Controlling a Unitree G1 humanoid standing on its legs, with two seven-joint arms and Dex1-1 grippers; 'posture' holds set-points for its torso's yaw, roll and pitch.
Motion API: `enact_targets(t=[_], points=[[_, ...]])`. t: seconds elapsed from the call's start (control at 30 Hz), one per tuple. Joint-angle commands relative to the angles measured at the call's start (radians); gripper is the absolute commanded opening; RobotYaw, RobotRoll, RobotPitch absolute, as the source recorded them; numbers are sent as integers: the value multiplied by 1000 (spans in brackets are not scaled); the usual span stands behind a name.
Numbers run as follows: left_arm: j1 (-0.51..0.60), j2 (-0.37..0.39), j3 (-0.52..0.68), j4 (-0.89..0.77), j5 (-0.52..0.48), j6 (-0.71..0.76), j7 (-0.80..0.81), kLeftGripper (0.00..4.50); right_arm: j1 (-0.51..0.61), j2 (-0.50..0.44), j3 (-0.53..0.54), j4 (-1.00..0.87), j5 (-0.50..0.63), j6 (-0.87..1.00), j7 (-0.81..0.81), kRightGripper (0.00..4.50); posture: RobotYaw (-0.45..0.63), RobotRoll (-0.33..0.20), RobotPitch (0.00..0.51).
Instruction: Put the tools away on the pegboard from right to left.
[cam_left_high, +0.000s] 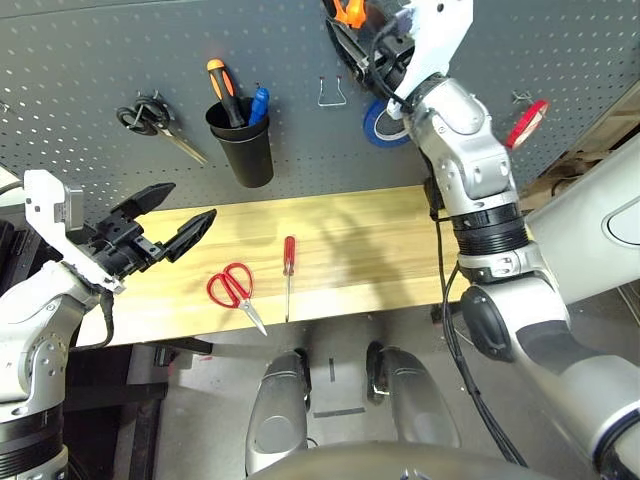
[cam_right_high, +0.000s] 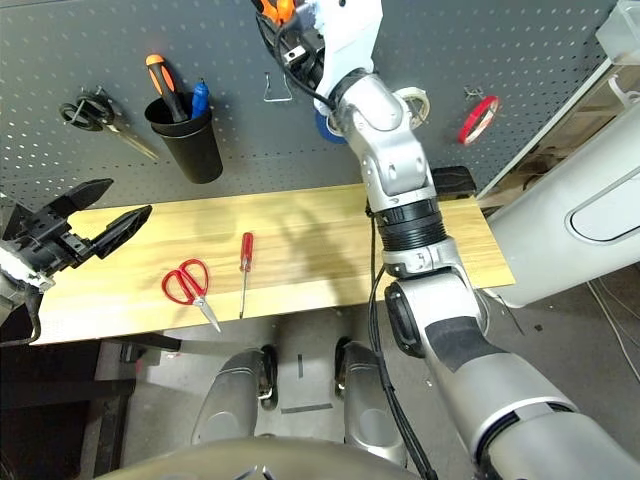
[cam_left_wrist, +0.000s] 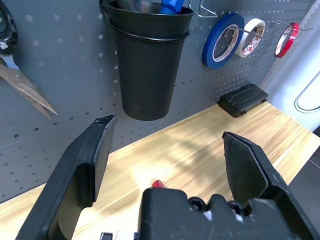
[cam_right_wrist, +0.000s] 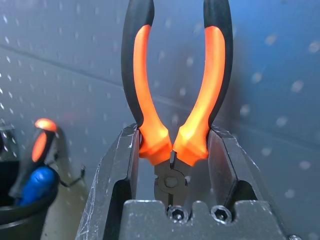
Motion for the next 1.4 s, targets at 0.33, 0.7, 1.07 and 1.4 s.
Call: enact_targets(t=[0.33,0.7,1.07,1.4], points=[[-14,-4,-35,-40,-9,28,6,4500,-70,17,78,219,-159,-282,-79,2092,116,0,109],[-25,14,-29,-9,0,20,-10,4500,-100,18,105,341,-243,-333,-145,2092,112,0,118],[11,18,5,-17,-5,22,-25,4500,-135,37,92,447,-246,-398,-153,2092,129,0,120],[17,15,8,-25,-6,23,-23,4500,-173,55,69,505,-211,-429,-152,2092,134,0,123]])
